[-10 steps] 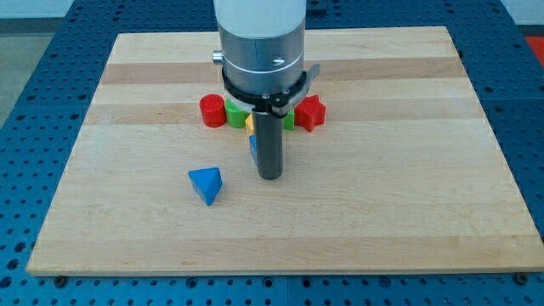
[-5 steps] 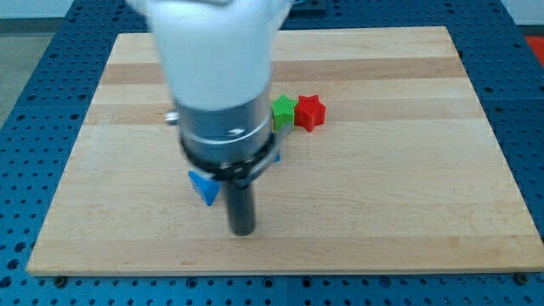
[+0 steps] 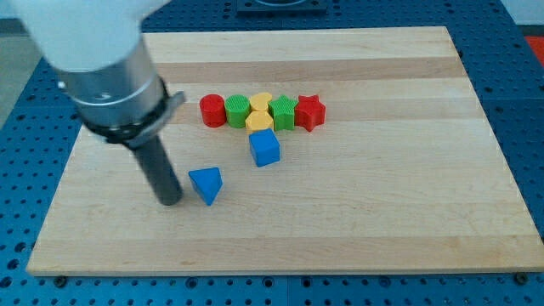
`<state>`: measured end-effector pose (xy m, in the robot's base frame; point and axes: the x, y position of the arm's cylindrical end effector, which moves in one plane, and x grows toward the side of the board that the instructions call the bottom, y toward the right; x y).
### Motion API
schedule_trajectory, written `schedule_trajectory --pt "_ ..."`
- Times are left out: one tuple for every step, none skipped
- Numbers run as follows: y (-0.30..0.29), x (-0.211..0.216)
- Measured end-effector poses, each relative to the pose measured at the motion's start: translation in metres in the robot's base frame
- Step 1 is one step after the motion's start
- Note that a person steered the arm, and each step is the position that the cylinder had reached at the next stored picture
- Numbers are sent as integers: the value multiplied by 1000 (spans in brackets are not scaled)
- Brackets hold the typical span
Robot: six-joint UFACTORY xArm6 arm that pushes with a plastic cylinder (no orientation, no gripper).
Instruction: Slide blue triangle closer to blue cube
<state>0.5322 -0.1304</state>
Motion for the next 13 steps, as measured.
schedule_trajectory --pt "48 0" --pt "76 0" --pt "83 0" --pt "80 8" --pt "79 9" --pt "79 9" --pt "79 9" --pt "64 22" --pt "41 22" --pt "24 -1" --pt "21 -26" --pt "24 -32" --pt "38 -31"
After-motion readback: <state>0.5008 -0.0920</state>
